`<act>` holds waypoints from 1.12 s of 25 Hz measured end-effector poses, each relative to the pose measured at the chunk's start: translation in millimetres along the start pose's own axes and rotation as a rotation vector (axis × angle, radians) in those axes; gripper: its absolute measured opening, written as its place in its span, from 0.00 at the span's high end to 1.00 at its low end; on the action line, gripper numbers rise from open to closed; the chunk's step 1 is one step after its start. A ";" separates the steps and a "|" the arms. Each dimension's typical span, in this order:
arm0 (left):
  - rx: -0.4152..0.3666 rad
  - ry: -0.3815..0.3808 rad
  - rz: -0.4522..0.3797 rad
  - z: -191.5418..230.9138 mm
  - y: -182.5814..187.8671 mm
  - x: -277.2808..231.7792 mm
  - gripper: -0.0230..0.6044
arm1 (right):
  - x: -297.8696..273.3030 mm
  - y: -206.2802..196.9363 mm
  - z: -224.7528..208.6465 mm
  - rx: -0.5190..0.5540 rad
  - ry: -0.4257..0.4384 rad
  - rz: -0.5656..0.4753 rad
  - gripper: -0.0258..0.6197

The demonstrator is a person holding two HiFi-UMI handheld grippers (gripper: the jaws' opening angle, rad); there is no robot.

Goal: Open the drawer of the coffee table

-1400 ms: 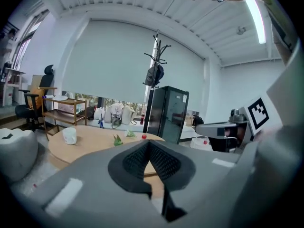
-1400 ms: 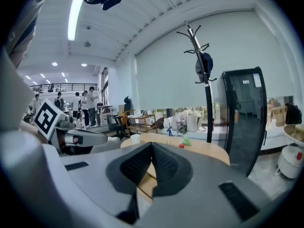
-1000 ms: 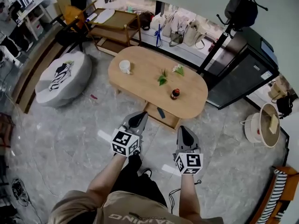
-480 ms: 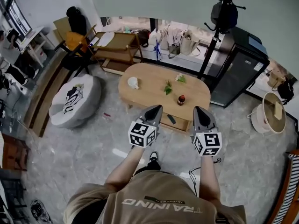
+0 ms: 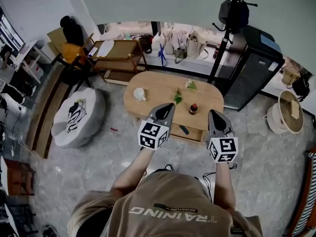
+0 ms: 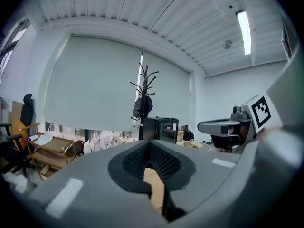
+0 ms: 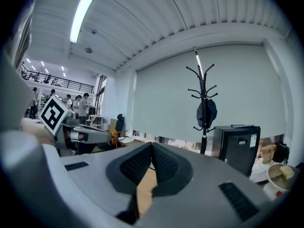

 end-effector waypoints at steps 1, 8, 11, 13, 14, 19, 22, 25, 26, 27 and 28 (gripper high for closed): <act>0.001 -0.012 0.001 3.6 -0.2 -3.4 0.98 | -3.1 1.2 0.4 0.003 -0.005 -0.021 0.95; -0.011 -0.011 0.009 14.5 4.7 -27.4 0.98 | -17.9 12.8 -12.9 0.035 0.000 -0.063 0.95; -0.011 0.000 0.005 13.4 12.0 -33.9 0.98 | -25.7 18.6 -19.4 0.045 0.017 -0.075 0.95; -0.015 -0.005 0.005 6.2 16.3 -33.0 0.98 | -25.0 23.9 -21.9 0.053 0.023 -0.076 0.95; -0.025 -0.005 0.005 2.3 17.6 -31.6 0.98 | -23.6 26.2 -23.0 0.053 0.026 -0.076 0.95; -0.031 0.001 -0.001 -8.6 20.7 -30.4 0.98 | -21.3 25.1 -25.8 0.052 0.056 -0.075 0.95; -0.024 -0.014 -0.012 -17.7 25.5 -26.5 0.98 | -15.2 22.5 -26.7 0.047 0.059 -0.069 0.95; -0.035 -0.006 -0.019 -22.0 30.3 -18.1 0.98 | -7.1 26.7 -24.8 0.061 0.063 -0.071 0.95; -0.037 -0.002 -0.019 -23.3 29.8 -14.5 0.98 | -5.1 27.5 -23.9 0.063 0.067 -0.070 0.95; -0.036 0.000 -0.017 -24.6 28.4 -10.8 0.98 | -3.0 28.1 -22.8 0.063 0.072 -0.070 0.95; -0.035 0.003 -0.012 -26.0 25.8 -6.8 0.98 | -0.6 28.2 -21.2 0.062 0.074 -0.071 0.95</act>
Point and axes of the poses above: the fingertips, and each gripper's own axes: x backward along the fingers, z to its left, y out of its top, the point moved 2 cm from there along x, backward along the fingers
